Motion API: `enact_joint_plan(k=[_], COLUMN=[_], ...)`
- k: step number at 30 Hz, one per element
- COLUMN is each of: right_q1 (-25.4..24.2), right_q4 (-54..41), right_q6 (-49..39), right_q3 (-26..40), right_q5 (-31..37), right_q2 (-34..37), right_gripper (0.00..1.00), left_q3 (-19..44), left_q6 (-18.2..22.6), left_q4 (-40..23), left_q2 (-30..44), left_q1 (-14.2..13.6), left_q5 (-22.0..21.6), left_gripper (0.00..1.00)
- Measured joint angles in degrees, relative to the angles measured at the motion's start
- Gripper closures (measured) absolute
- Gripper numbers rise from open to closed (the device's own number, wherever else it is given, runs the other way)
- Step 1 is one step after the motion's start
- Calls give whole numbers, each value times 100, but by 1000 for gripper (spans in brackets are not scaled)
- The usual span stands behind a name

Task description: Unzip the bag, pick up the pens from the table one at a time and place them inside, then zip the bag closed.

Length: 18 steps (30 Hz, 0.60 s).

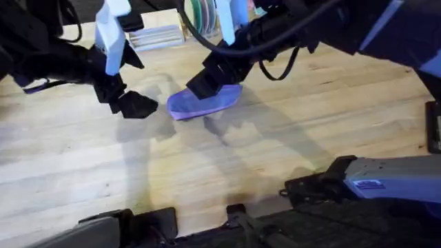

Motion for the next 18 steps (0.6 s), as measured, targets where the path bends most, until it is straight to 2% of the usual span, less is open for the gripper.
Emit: enact_joint_plan(k=[6, 13, 18], right_q1=[0, 70, 111], right_q4=[89, 590, 604], right_q6=[50, 781, 1260], right_q3=[0, 0, 0], right_q5=[-175, -236, -238], right_q2=[11, 330, 582], right_gripper=[4, 4, 4], left_q3=[0, 0, 0], left_q6=[334, 515, 626], left_q4=[0, 97, 105], left_q2=[591, 1095, 1330], left_q1=[194, 444, 471], left_q5=[303, 763, 951], left_gripper=[7, 7, 7])
